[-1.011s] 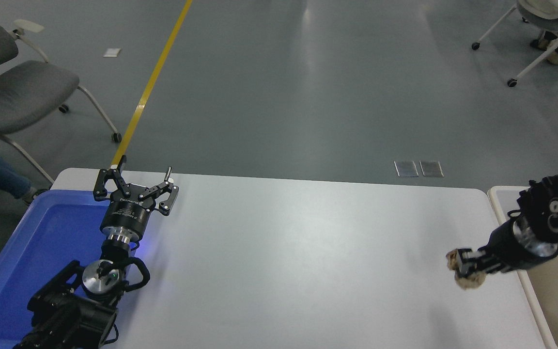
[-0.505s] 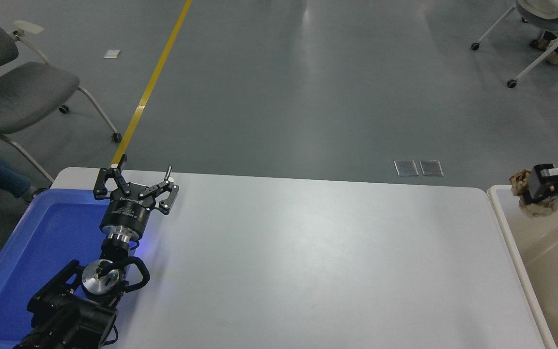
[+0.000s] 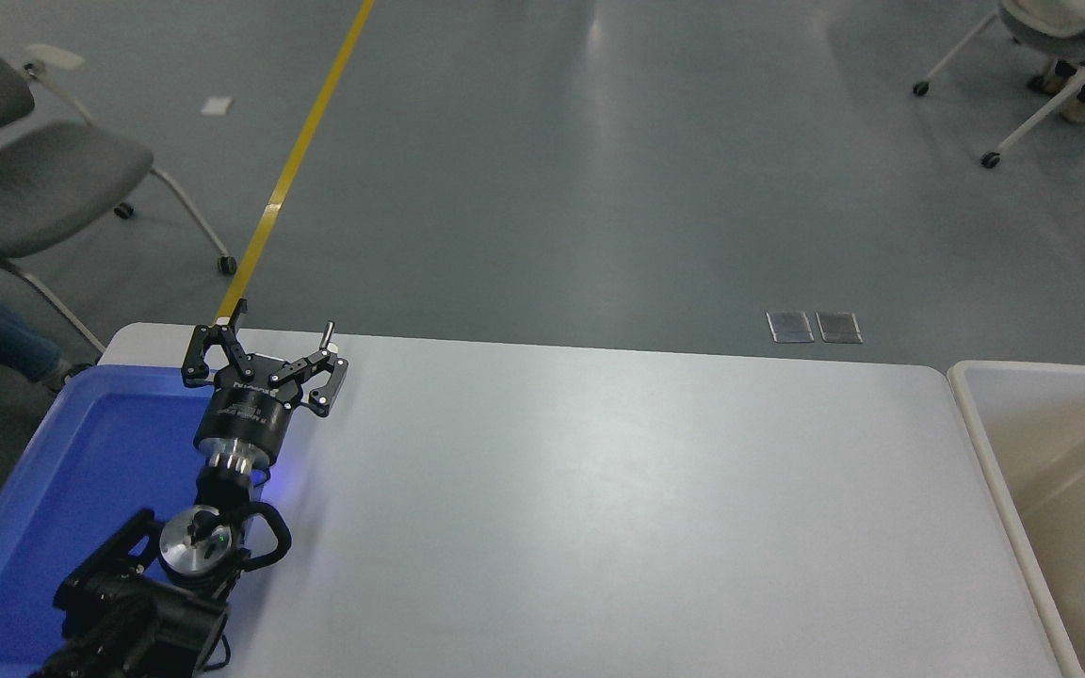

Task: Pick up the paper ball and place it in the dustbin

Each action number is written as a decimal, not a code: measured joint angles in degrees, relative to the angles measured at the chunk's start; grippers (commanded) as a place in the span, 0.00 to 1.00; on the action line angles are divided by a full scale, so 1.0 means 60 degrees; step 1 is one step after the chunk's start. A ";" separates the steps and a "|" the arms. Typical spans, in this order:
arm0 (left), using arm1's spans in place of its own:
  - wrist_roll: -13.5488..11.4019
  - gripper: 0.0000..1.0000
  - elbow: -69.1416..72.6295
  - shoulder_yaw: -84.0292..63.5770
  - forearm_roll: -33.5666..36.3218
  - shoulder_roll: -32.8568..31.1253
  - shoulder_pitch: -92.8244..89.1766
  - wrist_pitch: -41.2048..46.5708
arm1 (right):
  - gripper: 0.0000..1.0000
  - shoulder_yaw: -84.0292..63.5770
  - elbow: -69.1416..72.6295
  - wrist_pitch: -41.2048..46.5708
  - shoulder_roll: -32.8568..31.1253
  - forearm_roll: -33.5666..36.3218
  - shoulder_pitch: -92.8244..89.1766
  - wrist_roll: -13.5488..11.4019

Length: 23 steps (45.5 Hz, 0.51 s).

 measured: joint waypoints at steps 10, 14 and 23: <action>-0.0002 0.99 0.0000 0.0001 -0.0002 0.0002 0.0000 -0.0003 | 0.00 0.2721 -0.2192 -0.2683 0.0245 0.2347 -0.4140 -0.0012; -0.0001 0.99 0.0000 0.0002 -0.0001 -0.0001 -0.0001 -0.0005 | 0.00 0.4124 -0.3069 -0.3770 0.0677 0.3181 -0.6131 -0.0013; 0.0000 0.99 0.0000 0.0001 -0.0002 0.0000 0.0000 -0.0008 | 0.00 0.7269 -0.5706 -0.5333 0.2345 0.4090 -0.9859 -0.0005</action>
